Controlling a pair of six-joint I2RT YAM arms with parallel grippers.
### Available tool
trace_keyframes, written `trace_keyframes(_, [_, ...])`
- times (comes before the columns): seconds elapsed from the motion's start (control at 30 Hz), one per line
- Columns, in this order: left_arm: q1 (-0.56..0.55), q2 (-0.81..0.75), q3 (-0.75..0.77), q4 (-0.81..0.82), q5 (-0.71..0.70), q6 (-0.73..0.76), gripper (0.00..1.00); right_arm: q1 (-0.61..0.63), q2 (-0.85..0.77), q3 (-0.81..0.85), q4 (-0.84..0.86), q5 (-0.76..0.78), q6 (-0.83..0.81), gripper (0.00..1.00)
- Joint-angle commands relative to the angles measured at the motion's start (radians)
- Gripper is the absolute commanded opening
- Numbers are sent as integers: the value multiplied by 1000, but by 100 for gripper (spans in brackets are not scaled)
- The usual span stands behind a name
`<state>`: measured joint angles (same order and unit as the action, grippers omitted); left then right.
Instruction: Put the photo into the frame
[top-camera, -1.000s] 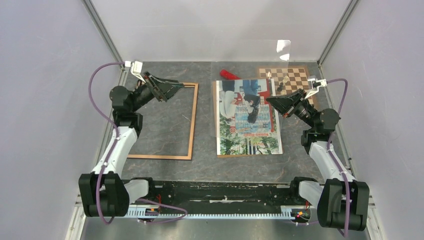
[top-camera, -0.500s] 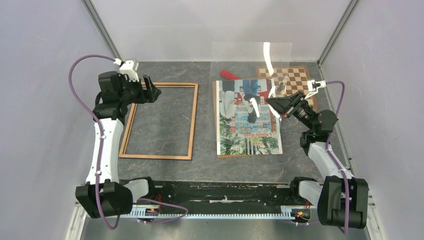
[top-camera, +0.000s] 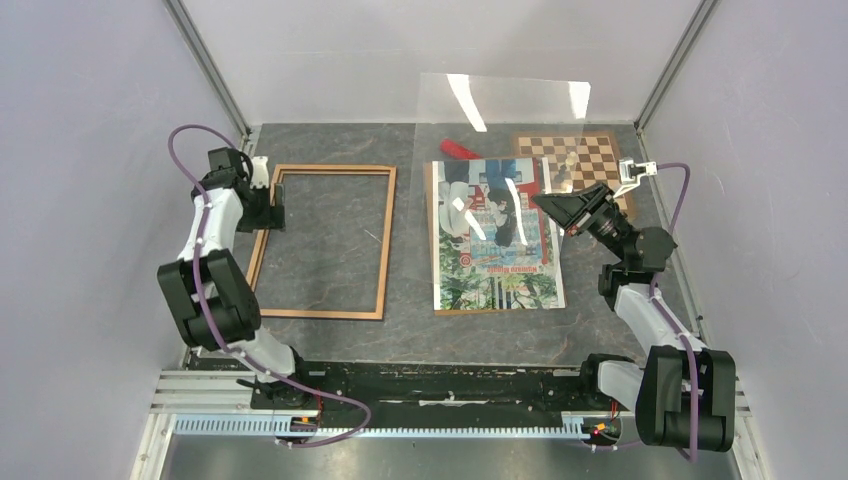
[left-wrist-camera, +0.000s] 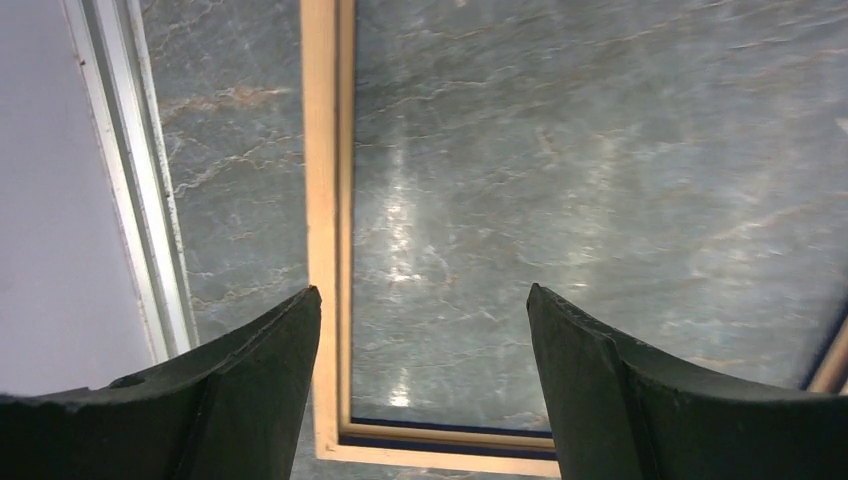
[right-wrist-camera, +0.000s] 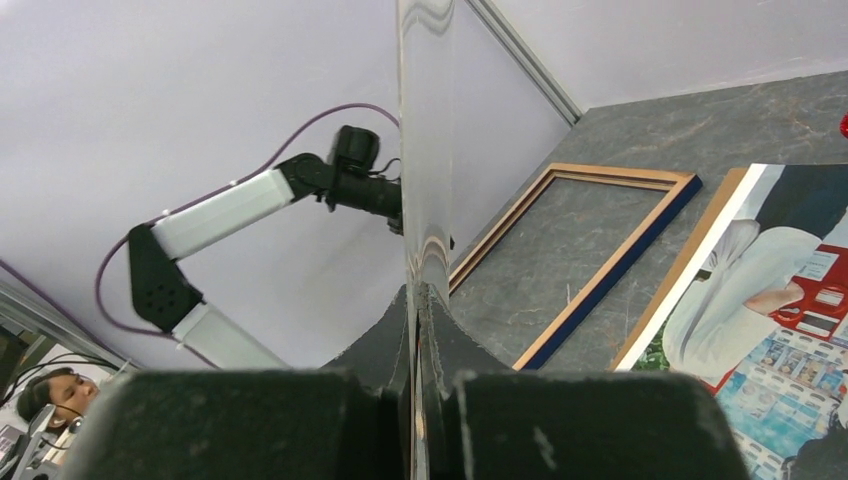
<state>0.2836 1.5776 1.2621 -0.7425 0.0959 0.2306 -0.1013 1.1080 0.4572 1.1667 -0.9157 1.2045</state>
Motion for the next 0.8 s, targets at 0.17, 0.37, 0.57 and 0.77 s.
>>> trace_keyframes(0.17, [62, 204, 104, 7, -93, 123, 80, 15, 1, -24, 89, 14, 8, 0])
trace_keyframes(0.37, [71, 276, 96, 8, -81, 117, 69, 17, -3, -28, 60, 9, -24, 0])
trace_keyframes(0.57, [71, 269, 39, 12, -17, 70, 50, 16, -8, -25, 32, 11, -52, 0])
trace_keyframes(0.77, [68, 209, -54, 42, 58, 24, 28, 17, 0, -19, 5, 16, -78, 0])
